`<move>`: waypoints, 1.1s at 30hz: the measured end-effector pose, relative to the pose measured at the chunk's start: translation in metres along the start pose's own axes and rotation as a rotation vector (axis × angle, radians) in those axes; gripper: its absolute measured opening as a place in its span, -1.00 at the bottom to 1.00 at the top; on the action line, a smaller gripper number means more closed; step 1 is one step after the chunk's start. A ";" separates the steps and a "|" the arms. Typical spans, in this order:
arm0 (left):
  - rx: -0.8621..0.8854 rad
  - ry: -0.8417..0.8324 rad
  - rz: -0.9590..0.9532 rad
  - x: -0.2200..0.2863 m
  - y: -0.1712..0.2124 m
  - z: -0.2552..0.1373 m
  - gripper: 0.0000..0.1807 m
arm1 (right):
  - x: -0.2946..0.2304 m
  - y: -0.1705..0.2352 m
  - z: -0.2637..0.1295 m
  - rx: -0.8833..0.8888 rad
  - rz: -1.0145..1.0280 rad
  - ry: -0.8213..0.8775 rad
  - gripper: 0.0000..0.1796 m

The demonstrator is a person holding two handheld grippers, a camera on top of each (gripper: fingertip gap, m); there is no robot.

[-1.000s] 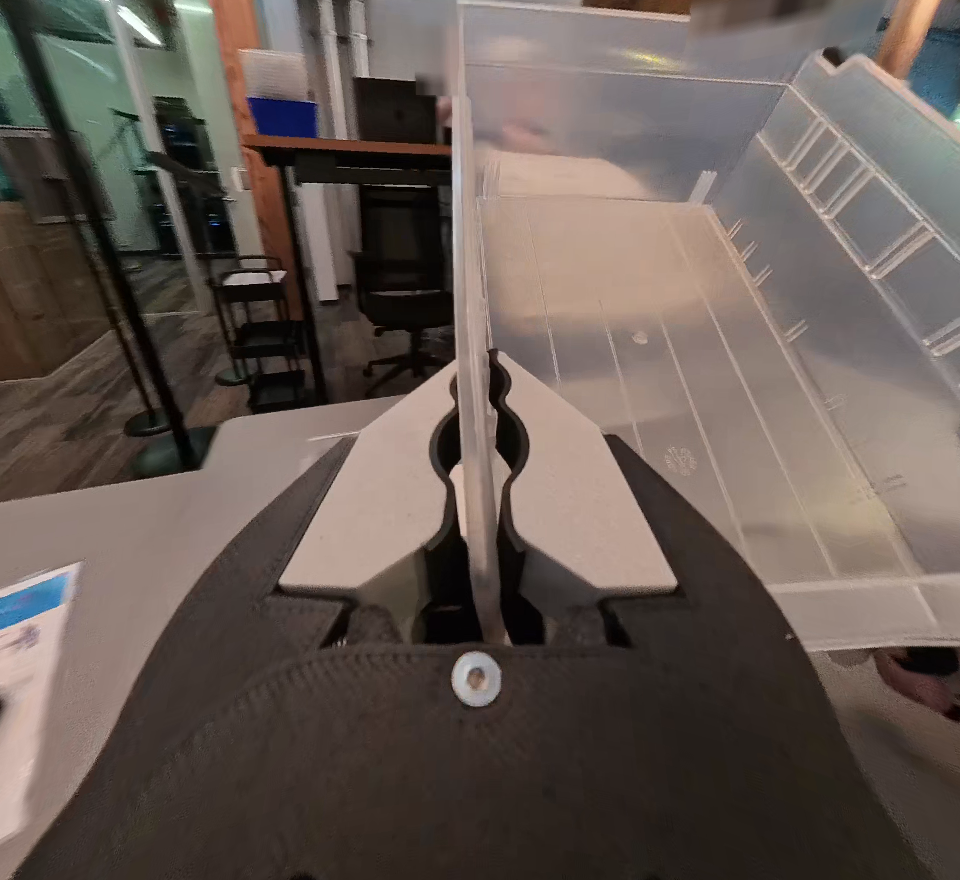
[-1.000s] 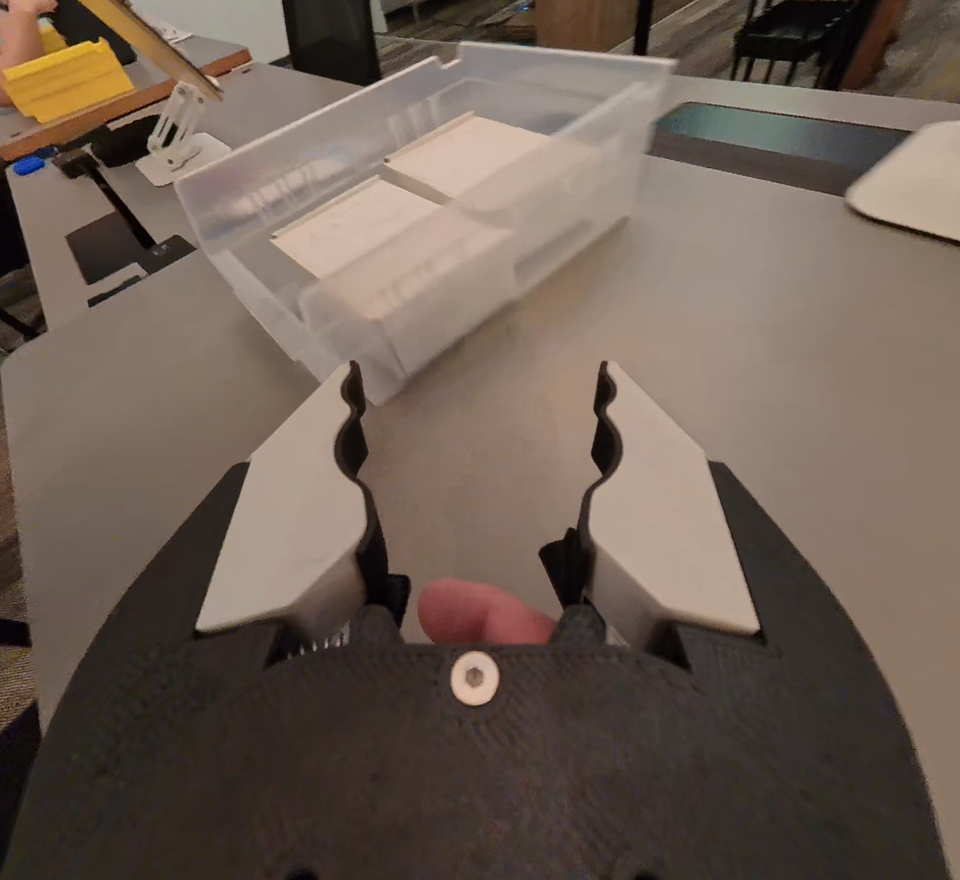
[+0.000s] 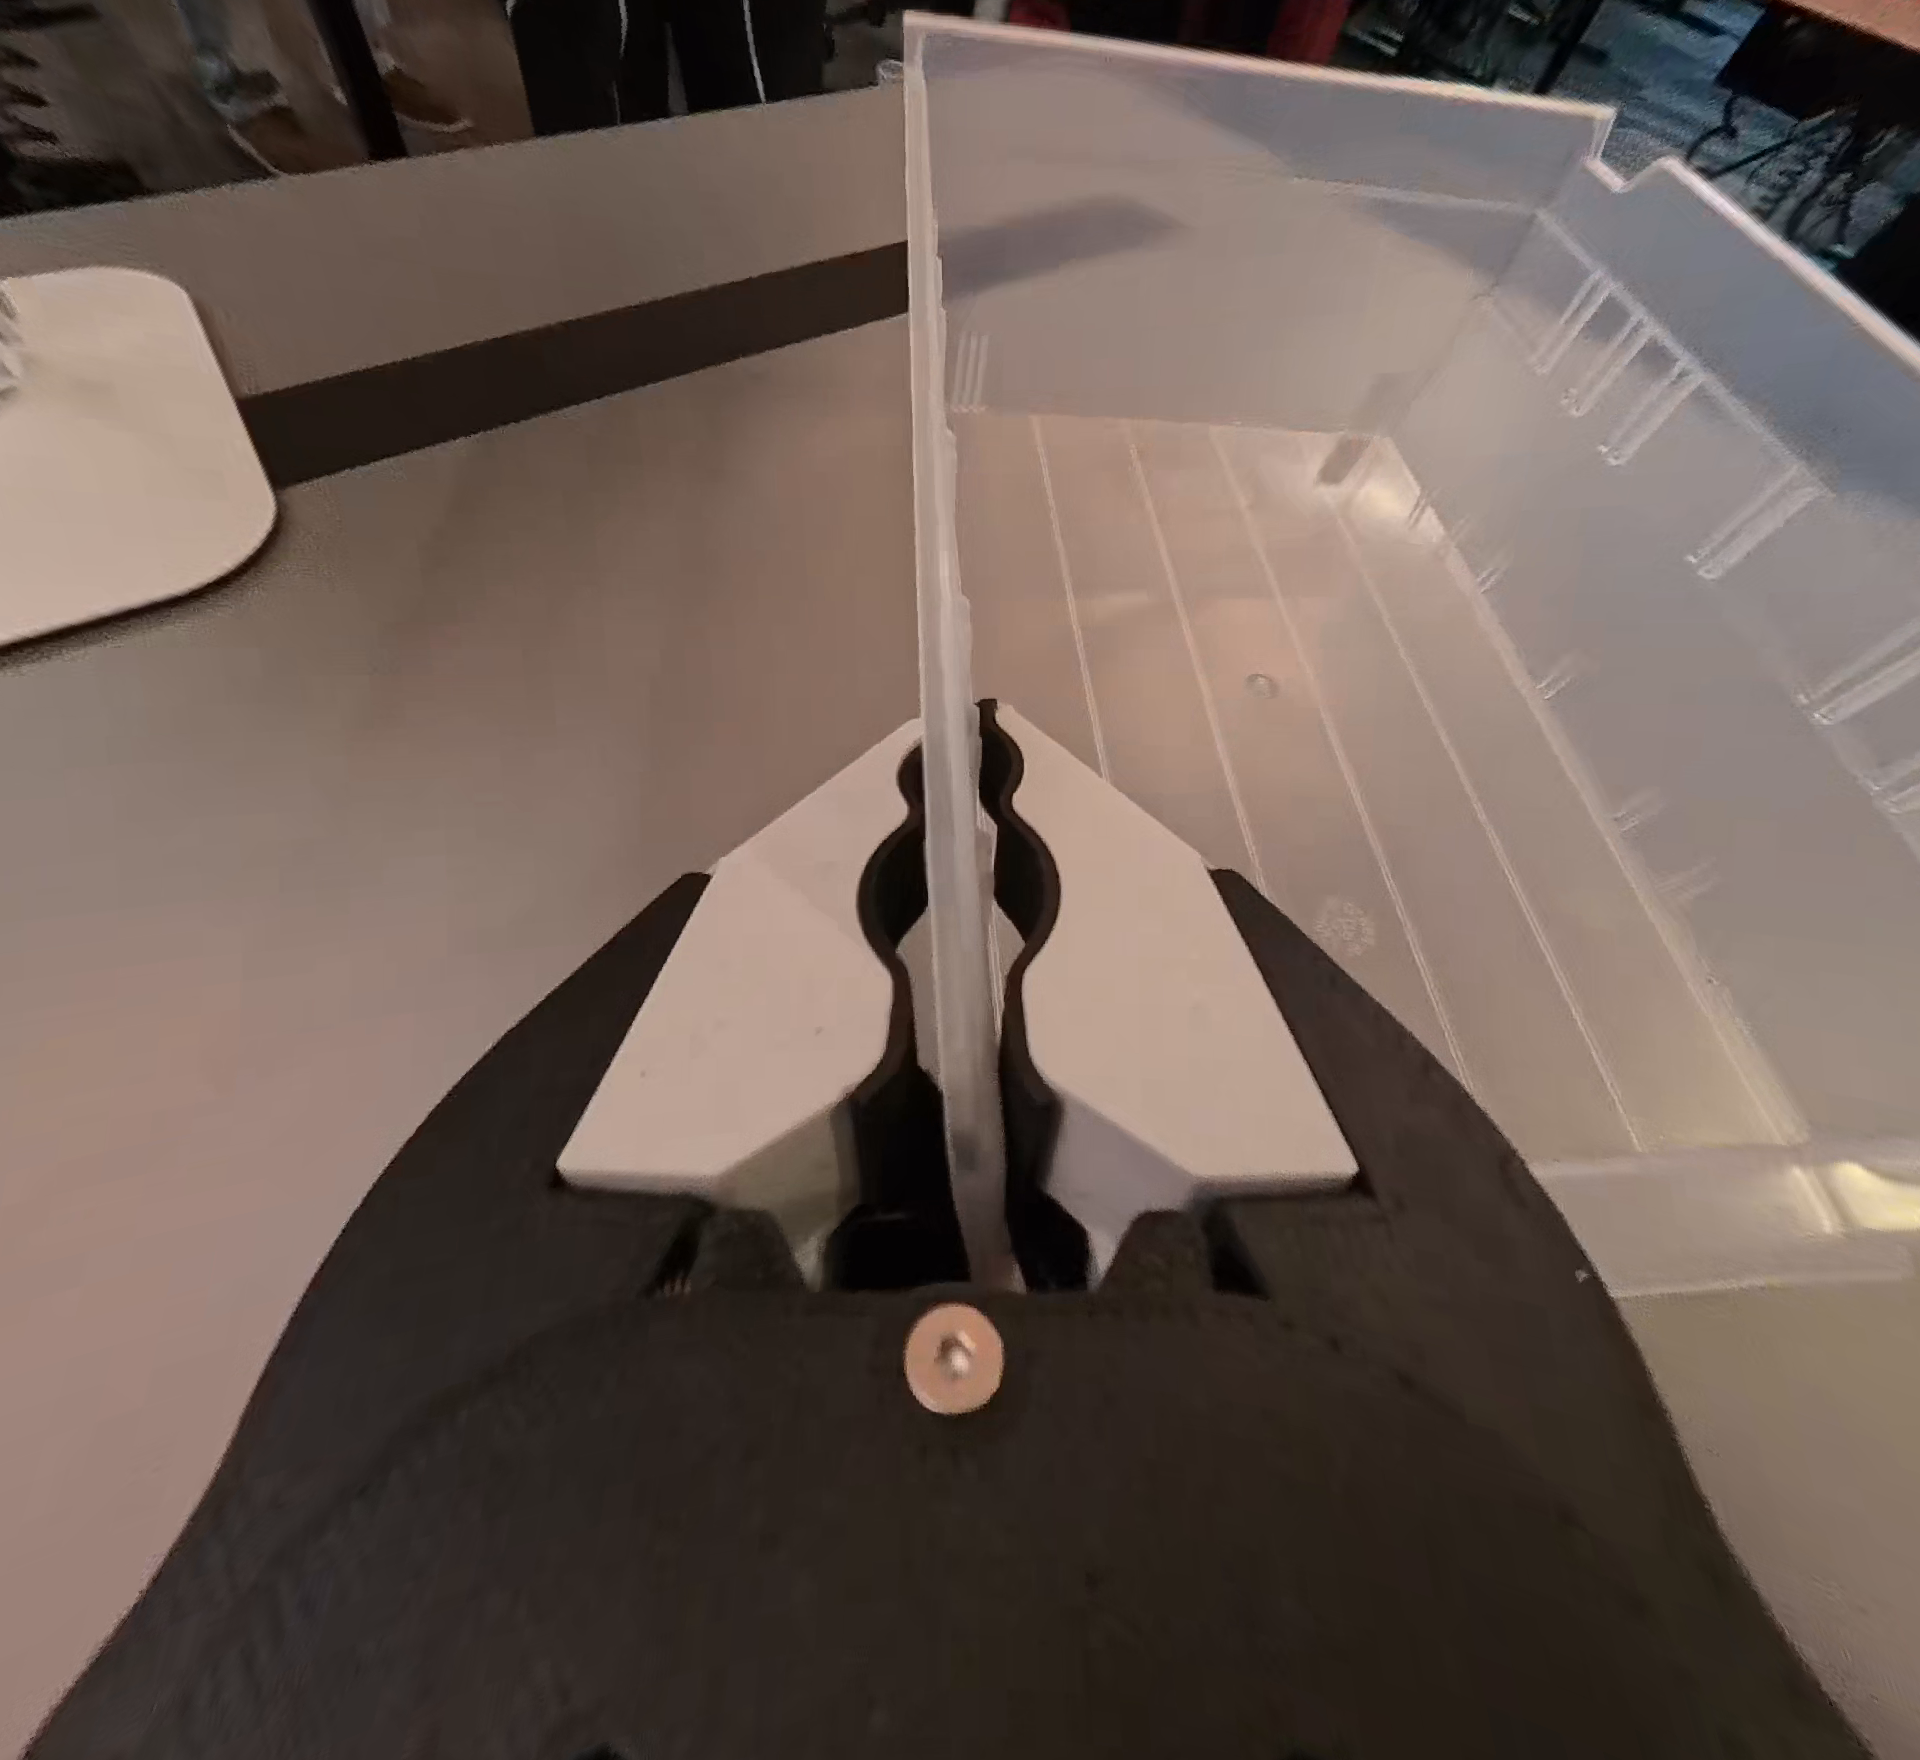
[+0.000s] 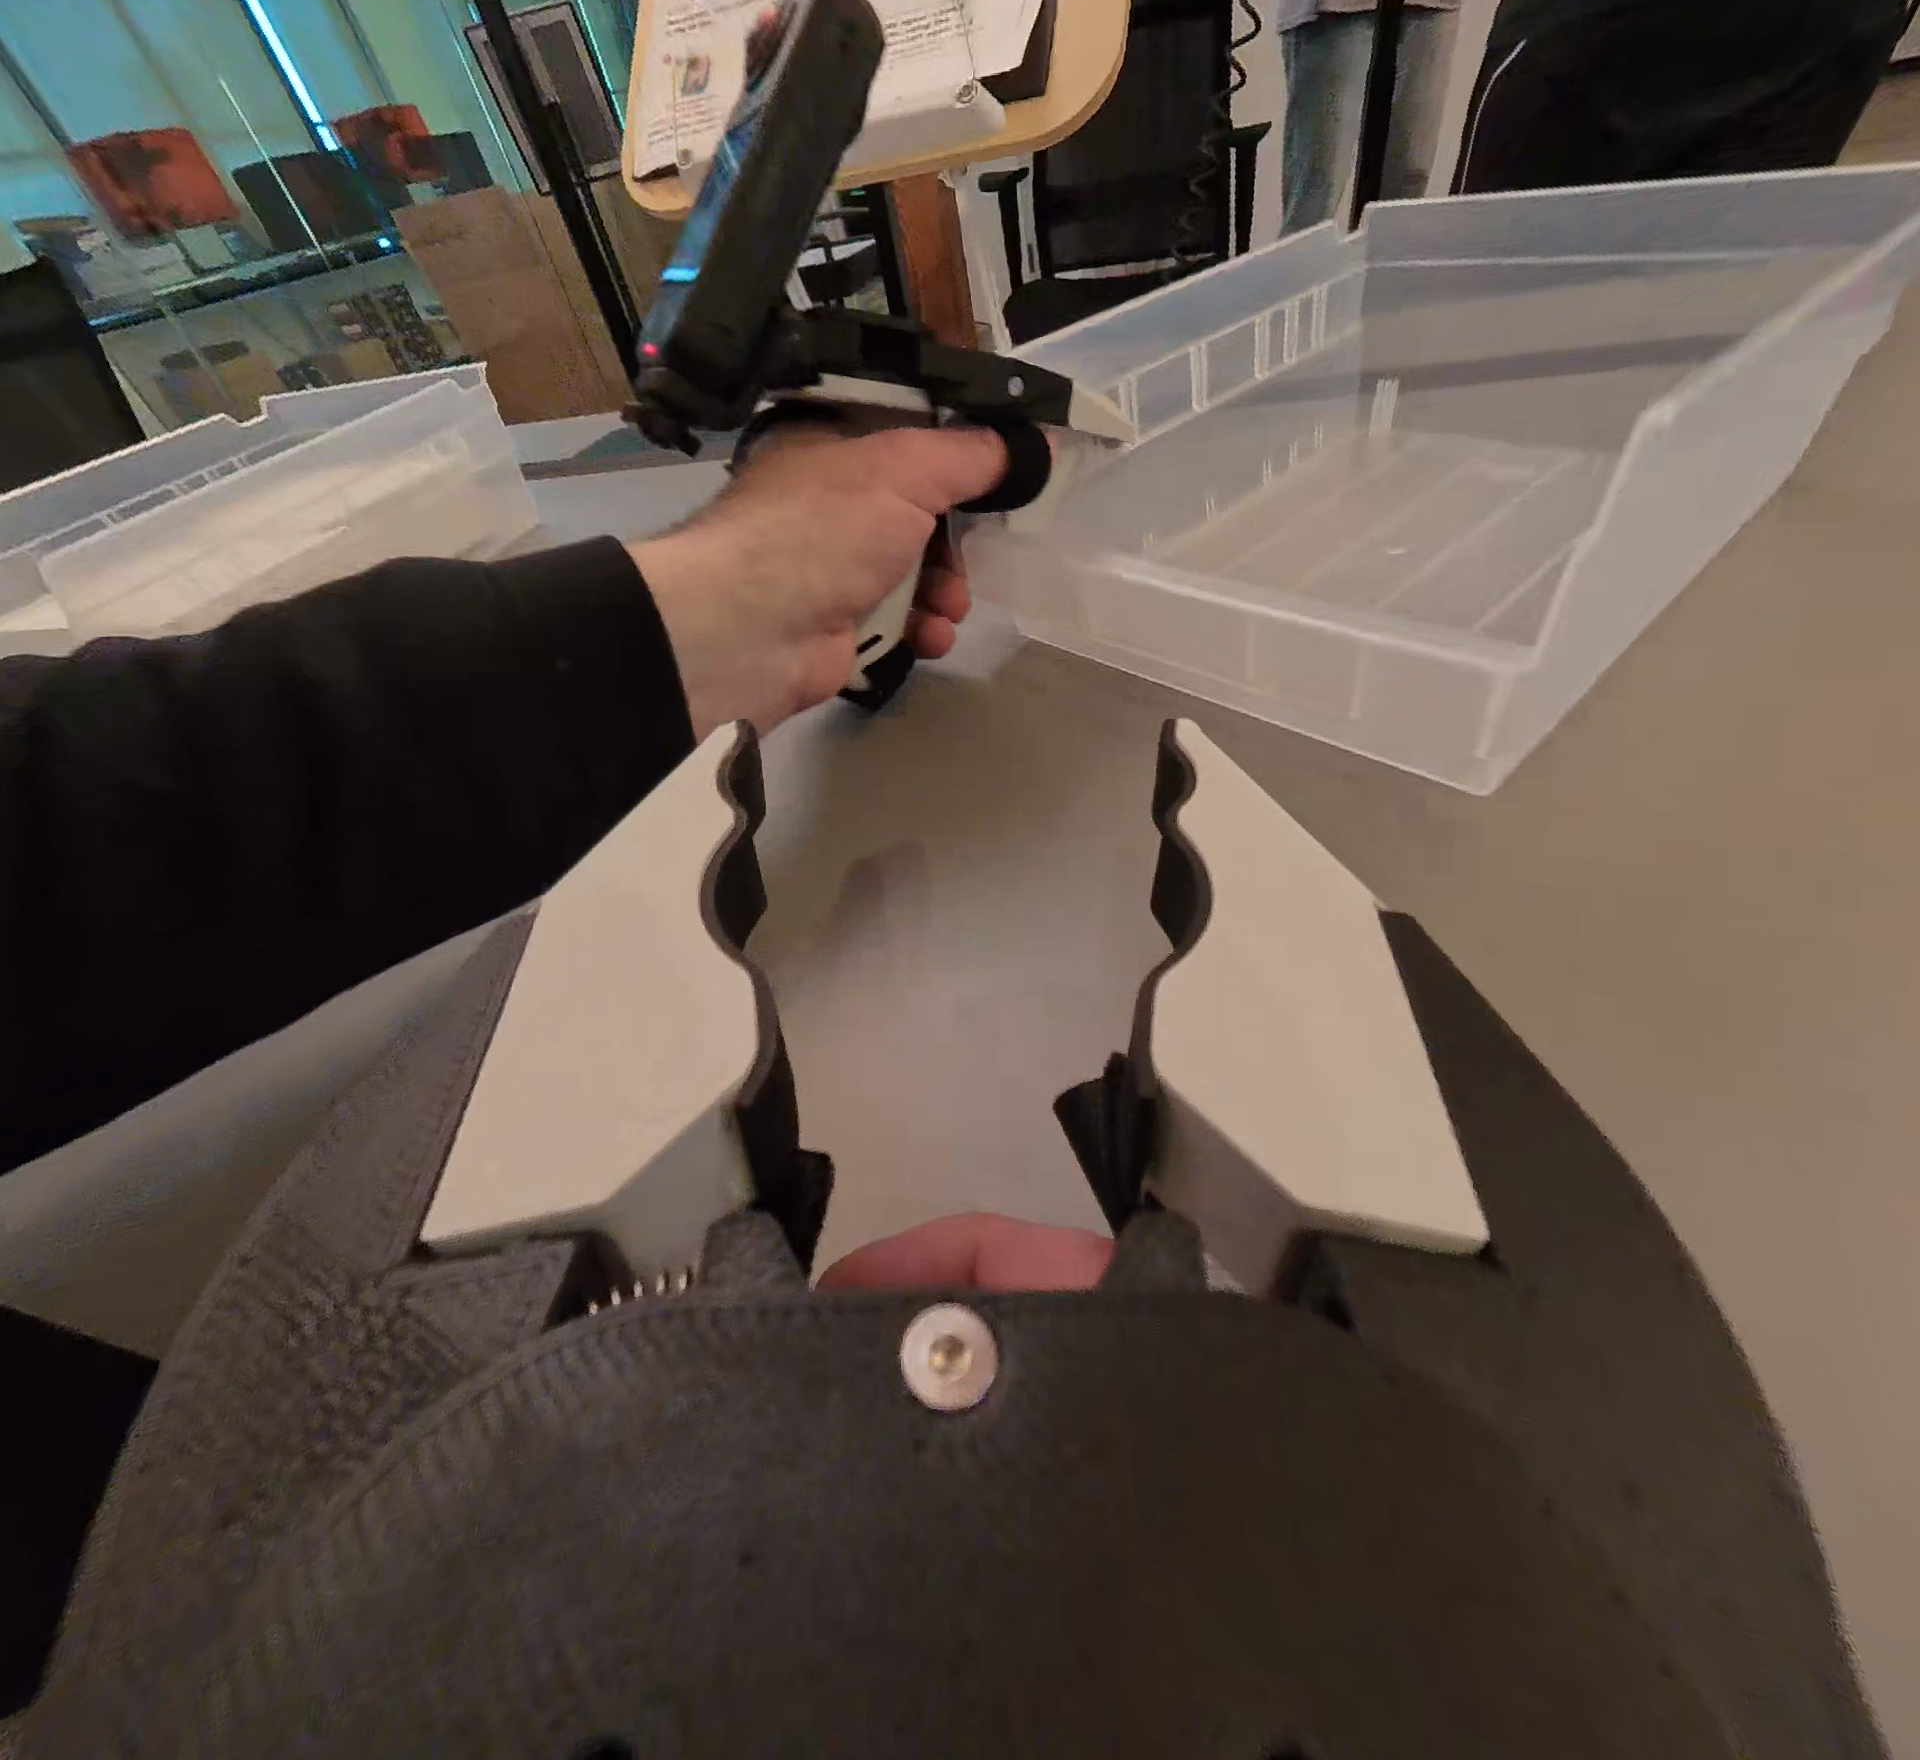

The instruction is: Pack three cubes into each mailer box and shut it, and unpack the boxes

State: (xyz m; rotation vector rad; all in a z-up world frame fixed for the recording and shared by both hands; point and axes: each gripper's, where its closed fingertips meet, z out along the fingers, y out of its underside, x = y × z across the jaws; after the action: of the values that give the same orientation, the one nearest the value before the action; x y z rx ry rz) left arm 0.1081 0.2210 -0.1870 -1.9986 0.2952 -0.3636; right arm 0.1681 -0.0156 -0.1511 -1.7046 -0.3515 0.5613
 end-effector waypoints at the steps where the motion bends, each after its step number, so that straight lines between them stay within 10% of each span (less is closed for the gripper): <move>1: 0.004 -0.009 0.007 0.003 -0.002 0.003 -0.96 | 0.001 0.002 0.000 -0.007 -0.003 -0.004 -0.18; 23: -0.026 0.377 -0.390 0.134 -0.001 0.003 -0.11 | 0.000 0.001 -0.001 -0.009 -0.041 -0.037 -0.20; 33: 0.115 0.446 0.194 0.087 -0.030 -0.156 0.12 | -0.006 0.007 0.000 -0.035 -0.087 -0.064 -0.18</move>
State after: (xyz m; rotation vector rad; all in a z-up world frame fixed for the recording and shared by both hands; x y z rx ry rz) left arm 0.1305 0.0737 -0.0844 -1.7431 0.7254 -0.6850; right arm 0.1624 -0.0197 -0.1566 -1.6993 -0.4815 0.5490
